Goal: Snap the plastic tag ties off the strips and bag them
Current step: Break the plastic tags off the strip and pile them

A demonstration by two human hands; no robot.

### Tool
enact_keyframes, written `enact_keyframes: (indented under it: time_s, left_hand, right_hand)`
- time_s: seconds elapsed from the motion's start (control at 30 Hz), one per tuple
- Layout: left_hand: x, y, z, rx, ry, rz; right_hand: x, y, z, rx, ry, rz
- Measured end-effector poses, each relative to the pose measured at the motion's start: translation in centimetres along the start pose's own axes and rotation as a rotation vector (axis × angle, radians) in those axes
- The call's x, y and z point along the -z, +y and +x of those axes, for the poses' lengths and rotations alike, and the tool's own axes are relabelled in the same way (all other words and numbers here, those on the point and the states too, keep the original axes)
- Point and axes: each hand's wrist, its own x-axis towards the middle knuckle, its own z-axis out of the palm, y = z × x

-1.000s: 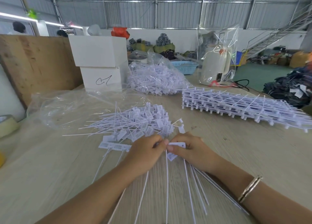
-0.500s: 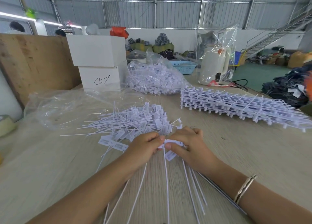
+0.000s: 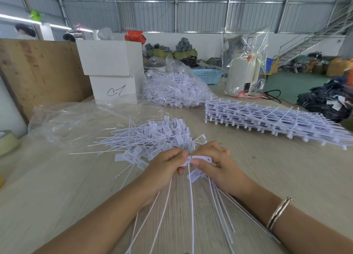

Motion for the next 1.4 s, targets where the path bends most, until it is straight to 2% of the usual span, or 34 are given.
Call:
enact_keyframes:
  time_s: [0.13, 0.2, 0.33, 0.47, 0.53, 0.73, 0.9, 1.07, 1.27, 1.4]
  left_hand:
    - [0.8, -0.4, 0.6, 0.038, 0.048, -0.167]
    - [1.2, -0.8, 0.7, 0.015, 0.071, -0.069]
    - [0.6, -1.5, 0.3, -0.111, 0.081, 0.304]
    - [0.3, -1.4, 0.3, -0.252, 0.07, 0.564]
    - [0.2, -1.2, 0.1, -0.3, 0.062, 0.632]
    - [0.2, -1.4, -0.1, -0.266, 0.068, 0.724]
    - [0.1, -1.4, 0.0, -0.316, 0.082, 0.693]
    - [-0.3, -1.2, 0.0, -0.403, 0.086, 0.639]
    - [-0.2, -1.1, -0.2, -0.464, 0.175, 0.792]
    - [0.5, -1.3, 0.2, -0.408, 0.164, 0.864]
  right_hand:
    - [0.5, -0.1, 0.1, -0.071, 0.092, 0.27]
    - [1.0, 0.0, 0.1, -0.132, 0.106, 0.337]
    - [1.0, 0.5, 0.3, -0.193, 0.078, 0.115]
    - [0.8, 1.0, 0.6, -0.334, 0.031, -0.123]
    - [0.8, 1.0, 0.6, -0.37, 0.032, -0.128]
    - [0.7, 1.4, 0.7, -0.41, 0.086, -0.024]
    - [0.8, 1.1, 0.6, -0.315, 0.151, 0.028]
    - [0.1, 0.5, 0.3, -0.225, -0.1, -0.207]
    - [0.7, 1.1, 0.4, -0.241, -0.046, -0.082]
    - [0.6, 1.0, 0.5, -0.23, -0.017, -0.053]
